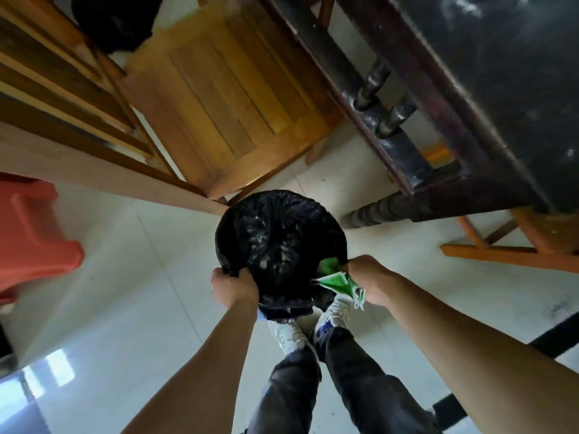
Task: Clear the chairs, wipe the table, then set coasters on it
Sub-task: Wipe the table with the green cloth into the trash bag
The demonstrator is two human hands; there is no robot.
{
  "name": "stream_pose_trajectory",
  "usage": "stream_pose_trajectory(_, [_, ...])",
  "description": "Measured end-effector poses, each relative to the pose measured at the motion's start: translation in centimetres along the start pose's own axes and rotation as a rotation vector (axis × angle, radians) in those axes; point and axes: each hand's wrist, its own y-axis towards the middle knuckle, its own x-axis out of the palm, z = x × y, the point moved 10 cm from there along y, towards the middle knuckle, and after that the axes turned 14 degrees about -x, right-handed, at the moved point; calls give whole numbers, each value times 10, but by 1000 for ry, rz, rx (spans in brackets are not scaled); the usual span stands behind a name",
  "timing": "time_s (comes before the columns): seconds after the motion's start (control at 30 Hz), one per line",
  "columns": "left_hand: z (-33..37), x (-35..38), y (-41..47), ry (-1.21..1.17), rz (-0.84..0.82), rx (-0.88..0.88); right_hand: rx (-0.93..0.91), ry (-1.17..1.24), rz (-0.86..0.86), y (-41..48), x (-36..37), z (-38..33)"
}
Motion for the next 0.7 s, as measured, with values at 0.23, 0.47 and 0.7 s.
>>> stream_pose_trajectory(0.23, [39, -83, -91, -81, -17, 164, -395, -183, 40, -136, -42, -100])
stream_pose_trajectory(0.47, [97, -132, -153, -57, -67, 264, -560, -176, 86, -219, -78, -162])
stream_pose_trajectory(0.7, [169, -155, -206, 25, -45, 379, -646, -55, 118, -255, -118, -219])
